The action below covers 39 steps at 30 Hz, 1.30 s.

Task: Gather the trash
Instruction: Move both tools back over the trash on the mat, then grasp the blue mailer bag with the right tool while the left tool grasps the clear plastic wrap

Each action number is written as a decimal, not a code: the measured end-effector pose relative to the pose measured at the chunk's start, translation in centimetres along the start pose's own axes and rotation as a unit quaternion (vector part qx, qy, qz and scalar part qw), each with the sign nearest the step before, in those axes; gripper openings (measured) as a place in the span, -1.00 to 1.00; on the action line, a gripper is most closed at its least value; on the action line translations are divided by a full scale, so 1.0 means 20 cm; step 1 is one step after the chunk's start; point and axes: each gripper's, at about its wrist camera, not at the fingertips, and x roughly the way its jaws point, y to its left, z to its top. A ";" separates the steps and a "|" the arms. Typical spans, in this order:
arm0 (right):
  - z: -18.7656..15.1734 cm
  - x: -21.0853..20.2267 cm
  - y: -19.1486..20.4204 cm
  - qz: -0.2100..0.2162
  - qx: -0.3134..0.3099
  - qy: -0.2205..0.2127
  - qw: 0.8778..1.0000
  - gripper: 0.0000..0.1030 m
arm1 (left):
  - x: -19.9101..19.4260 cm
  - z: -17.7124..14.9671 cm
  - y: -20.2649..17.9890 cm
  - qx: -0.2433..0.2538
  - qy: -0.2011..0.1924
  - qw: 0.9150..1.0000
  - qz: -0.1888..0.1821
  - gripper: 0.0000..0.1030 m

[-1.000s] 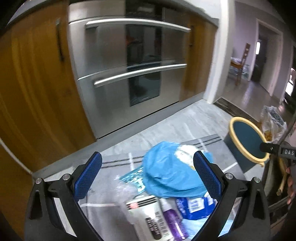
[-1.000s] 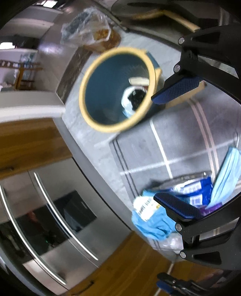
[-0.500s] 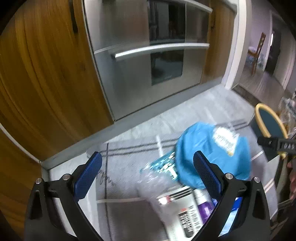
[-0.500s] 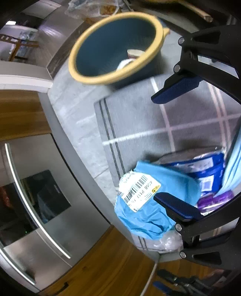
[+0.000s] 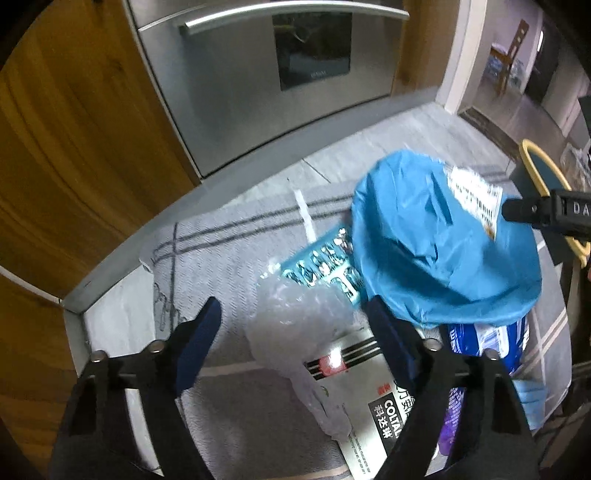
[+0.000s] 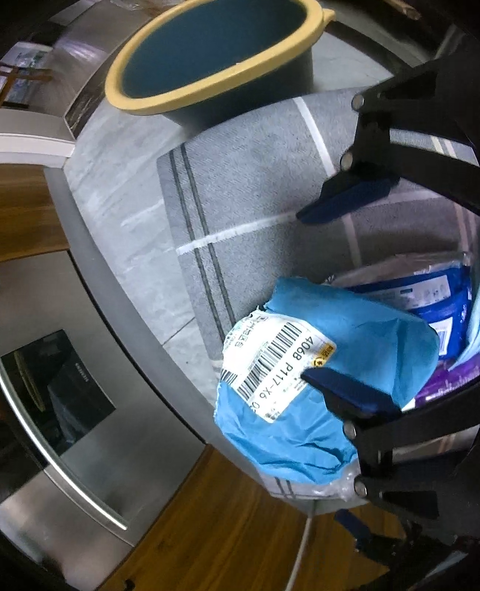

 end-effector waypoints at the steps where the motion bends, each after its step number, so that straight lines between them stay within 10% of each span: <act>1: 0.00 0.01 -0.01 0.002 0.001 0.005 1.000 0.22 | 0.02 0.00 -0.01 0.002 0.007 1.000 0.001 0.24; 11: 0.01 0.00 0.02 0.042 -0.011 0.009 0.999 -0.88 | 0.00 0.01 -0.01 -0.001 0.012 1.000 -0.008 -0.44; 39: 0.10 -0.65 -0.10 0.139 -0.003 -0.139 0.980 -0.95 | -0.45 0.18 -0.28 0.030 -0.140 0.988 -0.062 -0.51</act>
